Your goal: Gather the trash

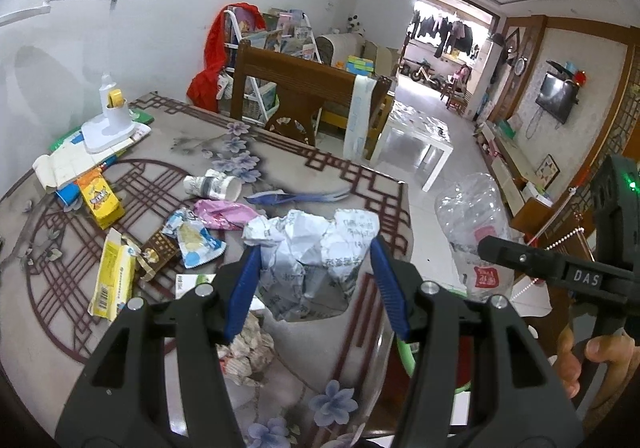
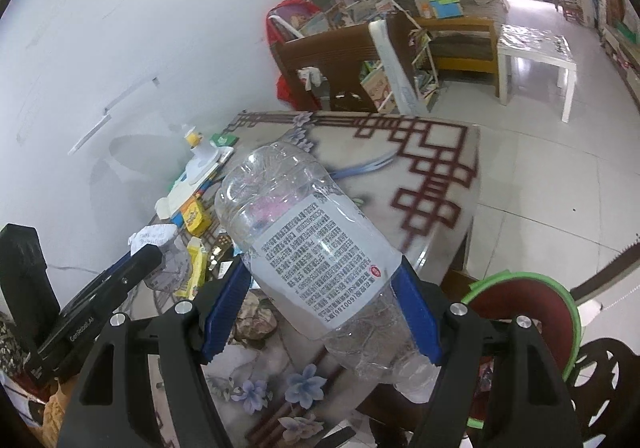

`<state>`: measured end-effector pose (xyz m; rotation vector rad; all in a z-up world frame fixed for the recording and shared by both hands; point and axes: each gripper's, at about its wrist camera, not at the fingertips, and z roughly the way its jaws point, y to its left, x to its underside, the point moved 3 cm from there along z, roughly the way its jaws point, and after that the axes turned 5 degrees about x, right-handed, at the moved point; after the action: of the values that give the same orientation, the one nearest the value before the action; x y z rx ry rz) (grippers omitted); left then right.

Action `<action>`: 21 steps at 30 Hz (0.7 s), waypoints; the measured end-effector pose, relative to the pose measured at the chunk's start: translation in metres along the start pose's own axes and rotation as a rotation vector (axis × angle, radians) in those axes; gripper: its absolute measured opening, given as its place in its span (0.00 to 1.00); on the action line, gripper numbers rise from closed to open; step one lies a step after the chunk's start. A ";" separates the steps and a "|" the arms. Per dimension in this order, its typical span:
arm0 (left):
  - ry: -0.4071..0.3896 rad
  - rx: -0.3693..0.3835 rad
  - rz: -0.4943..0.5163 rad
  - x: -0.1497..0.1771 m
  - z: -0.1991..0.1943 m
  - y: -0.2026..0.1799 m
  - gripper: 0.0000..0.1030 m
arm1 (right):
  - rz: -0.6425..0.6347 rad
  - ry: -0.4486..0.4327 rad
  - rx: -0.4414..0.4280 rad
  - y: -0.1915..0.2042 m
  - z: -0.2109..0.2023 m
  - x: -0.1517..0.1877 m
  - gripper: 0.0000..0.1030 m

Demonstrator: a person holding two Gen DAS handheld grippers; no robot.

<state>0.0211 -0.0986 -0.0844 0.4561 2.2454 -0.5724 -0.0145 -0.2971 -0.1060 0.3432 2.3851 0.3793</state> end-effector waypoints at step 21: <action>0.104 0.176 0.086 0.008 0.056 -0.097 0.52 | 0.187 -0.021 0.185 -0.100 -0.047 0.020 0.68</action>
<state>0.0015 -0.2084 -0.0996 0.6825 2.2698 -0.7195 -0.0747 -0.3910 -0.1204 0.6547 2.3805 0.2382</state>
